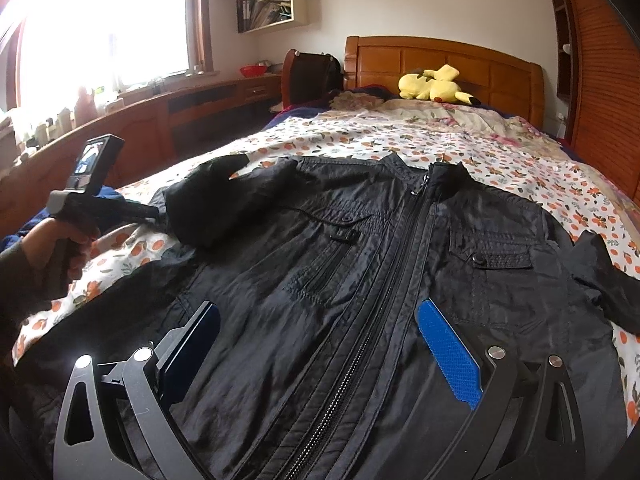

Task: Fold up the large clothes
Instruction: 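Lift the grasped jacket side and fold it over toward the zipper, then release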

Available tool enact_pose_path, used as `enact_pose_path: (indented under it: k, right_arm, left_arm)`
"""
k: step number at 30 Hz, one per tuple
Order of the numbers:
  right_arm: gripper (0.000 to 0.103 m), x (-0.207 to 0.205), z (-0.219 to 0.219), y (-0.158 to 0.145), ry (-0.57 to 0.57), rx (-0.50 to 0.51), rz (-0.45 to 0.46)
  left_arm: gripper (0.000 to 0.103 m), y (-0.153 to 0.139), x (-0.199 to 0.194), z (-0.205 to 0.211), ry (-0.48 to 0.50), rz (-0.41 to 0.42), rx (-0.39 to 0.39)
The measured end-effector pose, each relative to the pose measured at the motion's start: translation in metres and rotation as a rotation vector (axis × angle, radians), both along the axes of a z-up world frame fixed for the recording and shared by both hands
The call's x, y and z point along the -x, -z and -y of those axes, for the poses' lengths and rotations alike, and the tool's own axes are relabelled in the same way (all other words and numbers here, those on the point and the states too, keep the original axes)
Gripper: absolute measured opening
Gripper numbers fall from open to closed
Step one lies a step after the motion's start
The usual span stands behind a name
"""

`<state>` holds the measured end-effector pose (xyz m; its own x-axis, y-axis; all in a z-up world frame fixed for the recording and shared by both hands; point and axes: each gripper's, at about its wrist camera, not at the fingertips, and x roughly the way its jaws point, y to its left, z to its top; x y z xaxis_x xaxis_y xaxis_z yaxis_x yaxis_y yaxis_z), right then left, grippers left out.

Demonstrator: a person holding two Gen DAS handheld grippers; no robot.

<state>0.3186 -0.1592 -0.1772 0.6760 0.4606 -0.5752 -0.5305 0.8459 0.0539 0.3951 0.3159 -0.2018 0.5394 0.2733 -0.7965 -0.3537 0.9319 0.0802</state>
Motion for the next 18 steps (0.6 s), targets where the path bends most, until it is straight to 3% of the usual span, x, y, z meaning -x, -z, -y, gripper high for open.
enact_pose_path:
  k: [6, 8, 10, 11, 13, 18]
  right_arm:
    - [0.096, 0.000, 0.000, 0.001, -0.001, -0.002, -0.002]
    - [0.096, 0.000, 0.000, 0.001, -0.001, -0.002, -0.002]
    - [0.096, 0.000, 0.000, 0.001, 0.000, -0.002, 0.000]
    - [0.096, 0.000, 0.000, 0.000, 0.000, -0.002, 0.002]
    - [0.096, 0.002, 0.000, -0.002, -0.001, -0.001, 0.008]
    - [0.096, 0.008, 0.002, -0.012, 0.003, 0.004, 0.042]
  left_arm:
    - [0.062, 0.008, -0.011, 0.001, 0.006, -0.014, -0.017]
    - [0.050, 0.010, -0.013, 0.002, 0.015, -0.018, -0.008]
    - [0.024, 0.009, -0.016, 0.004, 0.022, -0.020, -0.005]
    - [0.018, 0.007, -0.016, 0.006, 0.021, -0.017, -0.009]
    - [0.013, -0.003, -0.014, 0.012, 0.017, 0.001, -0.036]
    - [0.012, -0.046, 0.000, 0.037, 0.050, 0.098, -0.050]
